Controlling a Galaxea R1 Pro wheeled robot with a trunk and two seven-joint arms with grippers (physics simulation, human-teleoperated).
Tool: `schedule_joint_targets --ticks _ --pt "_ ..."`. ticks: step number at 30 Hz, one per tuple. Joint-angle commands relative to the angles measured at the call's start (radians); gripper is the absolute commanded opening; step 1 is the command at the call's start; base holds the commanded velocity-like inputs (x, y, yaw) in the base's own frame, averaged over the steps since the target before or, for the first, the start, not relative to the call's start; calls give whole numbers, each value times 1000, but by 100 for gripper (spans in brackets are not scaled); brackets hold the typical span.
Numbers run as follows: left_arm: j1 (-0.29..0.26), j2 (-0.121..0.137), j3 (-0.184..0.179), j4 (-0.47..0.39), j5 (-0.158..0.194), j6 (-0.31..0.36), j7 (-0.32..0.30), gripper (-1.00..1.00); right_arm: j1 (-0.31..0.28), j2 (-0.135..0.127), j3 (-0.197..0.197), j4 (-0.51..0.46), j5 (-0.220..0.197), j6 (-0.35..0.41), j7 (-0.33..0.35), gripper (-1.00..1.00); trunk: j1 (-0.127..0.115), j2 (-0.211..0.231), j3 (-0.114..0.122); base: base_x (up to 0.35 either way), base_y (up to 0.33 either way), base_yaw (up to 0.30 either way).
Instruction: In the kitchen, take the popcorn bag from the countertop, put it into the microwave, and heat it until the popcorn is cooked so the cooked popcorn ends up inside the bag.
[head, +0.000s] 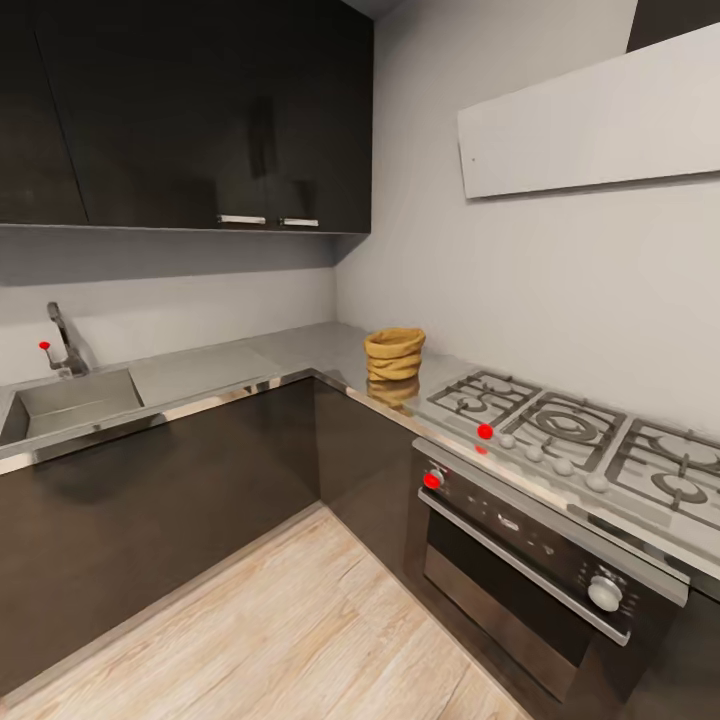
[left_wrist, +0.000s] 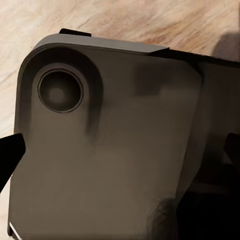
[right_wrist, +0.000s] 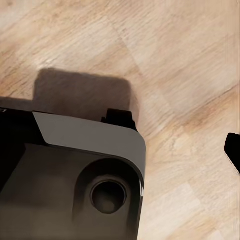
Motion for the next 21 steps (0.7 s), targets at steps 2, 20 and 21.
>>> schedule_joint_targets --ticks 2,20,21 --pt "0 0 1 -1 6 0 -2 100 -1 0 0 3 9 -5 -5 100 0 0 -1 300 0 0" --pt "0 1 0 -1 6 1 -5 100 -1 0 0 3 9 -5 -5 100 0 0 -1 319 27 0" --pt "0 1 0 -1 6 1 -6 100 -1 0 0 3 9 -5 -5 100 0 0 -1 320 113 0"
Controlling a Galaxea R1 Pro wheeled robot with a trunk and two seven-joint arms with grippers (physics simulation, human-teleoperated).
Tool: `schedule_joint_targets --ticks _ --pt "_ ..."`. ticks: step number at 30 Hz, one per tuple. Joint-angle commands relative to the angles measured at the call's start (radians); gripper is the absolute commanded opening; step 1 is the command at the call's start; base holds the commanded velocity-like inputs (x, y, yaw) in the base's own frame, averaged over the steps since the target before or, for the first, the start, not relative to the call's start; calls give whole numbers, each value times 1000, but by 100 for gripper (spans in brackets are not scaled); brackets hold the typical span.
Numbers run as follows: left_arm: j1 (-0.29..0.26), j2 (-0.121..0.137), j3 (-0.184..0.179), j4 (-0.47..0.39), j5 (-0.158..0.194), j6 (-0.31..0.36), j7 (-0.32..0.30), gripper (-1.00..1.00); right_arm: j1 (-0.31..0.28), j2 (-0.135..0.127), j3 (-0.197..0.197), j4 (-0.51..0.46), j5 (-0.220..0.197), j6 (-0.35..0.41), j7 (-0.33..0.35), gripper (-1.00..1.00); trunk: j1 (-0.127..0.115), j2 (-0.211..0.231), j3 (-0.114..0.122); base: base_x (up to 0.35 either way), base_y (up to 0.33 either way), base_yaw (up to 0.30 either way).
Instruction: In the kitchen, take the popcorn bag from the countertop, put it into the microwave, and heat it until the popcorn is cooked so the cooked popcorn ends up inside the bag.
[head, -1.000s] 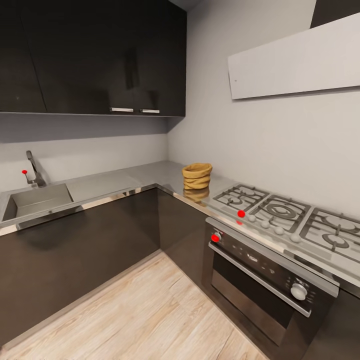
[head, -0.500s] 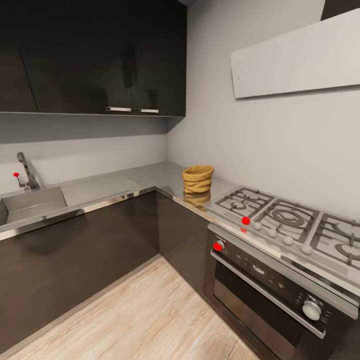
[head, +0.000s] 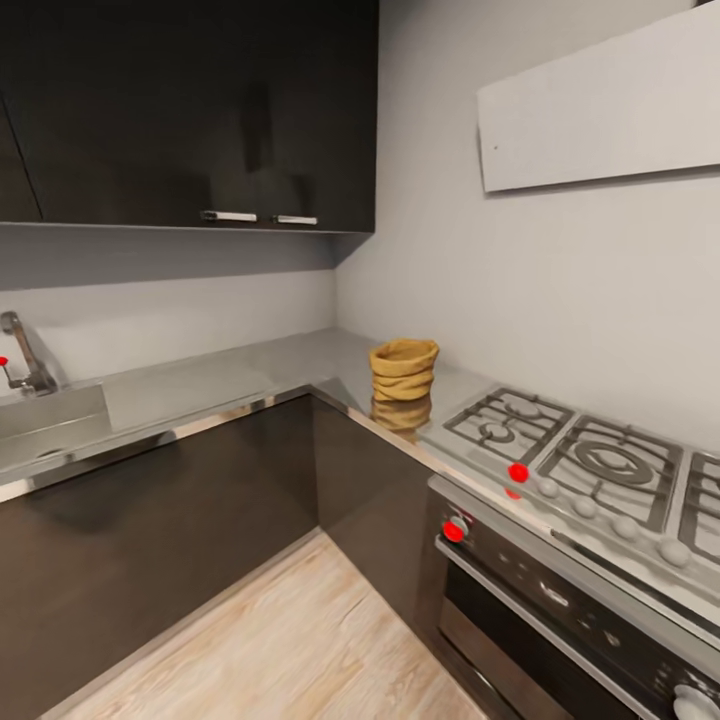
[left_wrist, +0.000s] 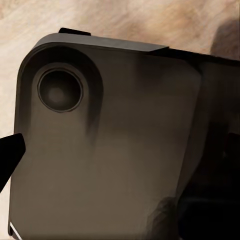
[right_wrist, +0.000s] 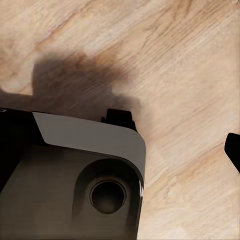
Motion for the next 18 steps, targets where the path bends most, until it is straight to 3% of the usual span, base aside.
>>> schedule_joint_targets --ticks 1,18 --pt "0 0 1 -1 7 -2 -2 100 -1 0 0 3 9 -4 -5 100 1 0 -1 320 121 0" --pt "0 0 1 -1 7 -2 -2 100 -1 -1 0 4 9 -3 -5 100 1 0 -1 320 155 0"
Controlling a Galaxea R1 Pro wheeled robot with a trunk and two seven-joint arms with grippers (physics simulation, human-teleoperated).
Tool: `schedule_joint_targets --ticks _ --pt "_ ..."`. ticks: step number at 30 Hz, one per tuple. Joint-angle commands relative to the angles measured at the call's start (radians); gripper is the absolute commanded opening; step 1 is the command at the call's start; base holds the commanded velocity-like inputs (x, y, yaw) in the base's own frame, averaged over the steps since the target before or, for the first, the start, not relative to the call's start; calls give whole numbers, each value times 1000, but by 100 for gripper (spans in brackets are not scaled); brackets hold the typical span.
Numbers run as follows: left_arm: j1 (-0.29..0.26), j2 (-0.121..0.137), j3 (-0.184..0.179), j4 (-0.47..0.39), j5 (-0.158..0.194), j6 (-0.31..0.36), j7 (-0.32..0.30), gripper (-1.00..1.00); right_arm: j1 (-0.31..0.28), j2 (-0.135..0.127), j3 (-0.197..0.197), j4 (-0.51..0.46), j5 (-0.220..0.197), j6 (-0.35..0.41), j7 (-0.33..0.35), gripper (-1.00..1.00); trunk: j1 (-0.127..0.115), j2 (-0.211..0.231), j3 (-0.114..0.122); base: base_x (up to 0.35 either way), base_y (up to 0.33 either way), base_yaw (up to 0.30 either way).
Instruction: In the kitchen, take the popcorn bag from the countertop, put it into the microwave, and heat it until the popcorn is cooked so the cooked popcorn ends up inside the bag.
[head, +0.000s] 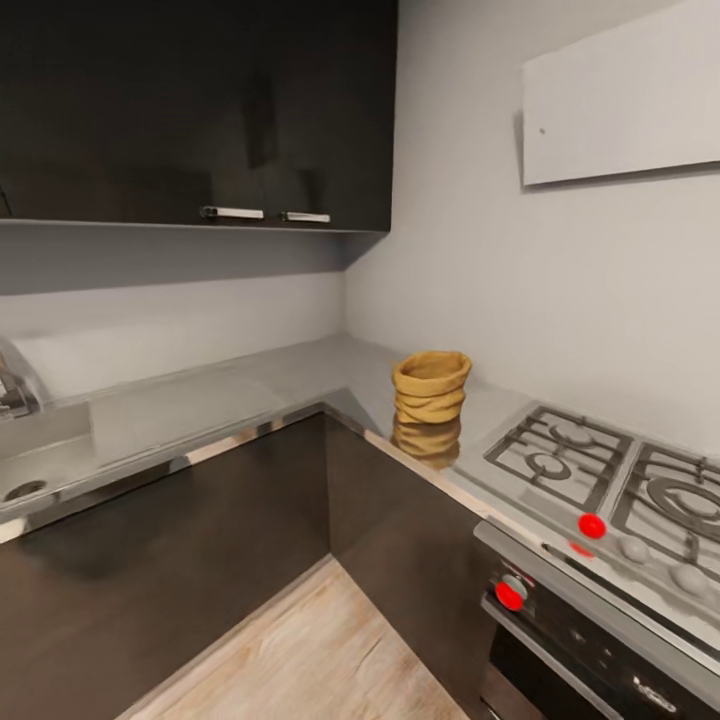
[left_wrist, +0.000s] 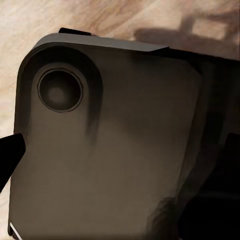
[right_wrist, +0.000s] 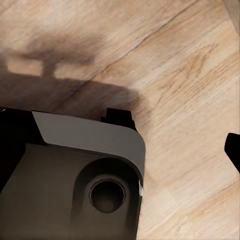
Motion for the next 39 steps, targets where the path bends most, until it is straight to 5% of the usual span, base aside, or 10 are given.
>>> schedule_joint_targets --ticks 1,39 --pt "0 0 1 -1 7 -2 -2 100 -1 0 0 3 9 -4 -5 100 1 0 -1 318 172 0" --pt "0 -1 1 -1 6 -2 -2 100 -1 1 4 2 19 -3 -2 100 1 0 -1 302 207 0"
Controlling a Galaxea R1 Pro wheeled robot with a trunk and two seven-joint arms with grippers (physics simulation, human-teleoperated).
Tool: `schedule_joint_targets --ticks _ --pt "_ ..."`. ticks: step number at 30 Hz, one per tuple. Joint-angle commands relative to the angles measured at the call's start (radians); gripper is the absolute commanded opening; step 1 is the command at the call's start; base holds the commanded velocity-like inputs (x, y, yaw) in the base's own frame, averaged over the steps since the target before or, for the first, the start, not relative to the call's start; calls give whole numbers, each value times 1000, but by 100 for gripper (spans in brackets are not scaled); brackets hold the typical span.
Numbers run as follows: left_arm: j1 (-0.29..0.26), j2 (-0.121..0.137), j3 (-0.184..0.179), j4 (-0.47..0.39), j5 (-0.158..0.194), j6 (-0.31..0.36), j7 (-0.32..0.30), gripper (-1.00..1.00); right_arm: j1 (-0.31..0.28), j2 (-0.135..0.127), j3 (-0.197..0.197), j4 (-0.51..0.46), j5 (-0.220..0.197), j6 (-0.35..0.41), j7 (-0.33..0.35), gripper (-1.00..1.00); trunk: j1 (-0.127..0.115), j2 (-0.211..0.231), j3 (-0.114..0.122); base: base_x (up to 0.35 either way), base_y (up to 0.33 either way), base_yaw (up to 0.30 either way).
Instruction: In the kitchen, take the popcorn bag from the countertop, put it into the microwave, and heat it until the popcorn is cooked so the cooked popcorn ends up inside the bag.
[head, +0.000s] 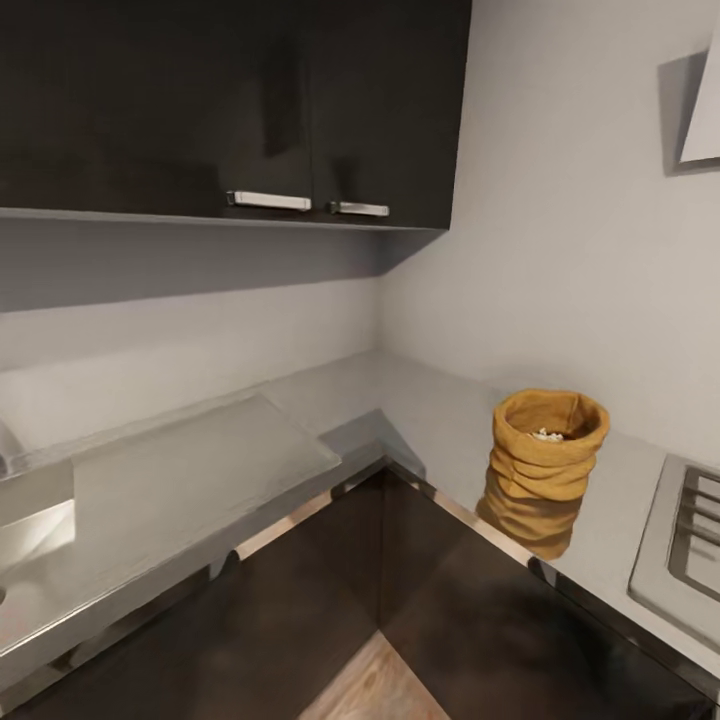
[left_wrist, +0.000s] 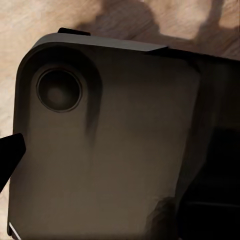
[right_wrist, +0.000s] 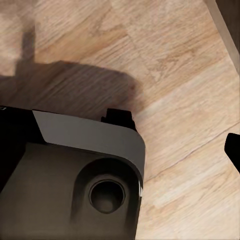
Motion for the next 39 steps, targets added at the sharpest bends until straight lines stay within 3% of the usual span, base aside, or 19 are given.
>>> schedule_joint_targets --ticks 1,17,23,39 --pt "0 0 1 -1 7 -2 -2 100 -2 0 0 3 8 -4 -5 100 1 0 -1 299 213 0" --pt "0 0 0 -1 7 -3 -2 100 -2 -1 0 3 7 -6 -6 100 1 0 -1 279 205 0" --pt "0 0 0 -1 7 -3 -2 100 -2 -1 -1 3 -2 -7 -6 100 1 0 -1 23 18 -65" --pt "0 0 -1 -1 7 -3 -2 100 -2 -1 -1 3 -2 -6 -6 100 1 0 -1 0 0 -242"
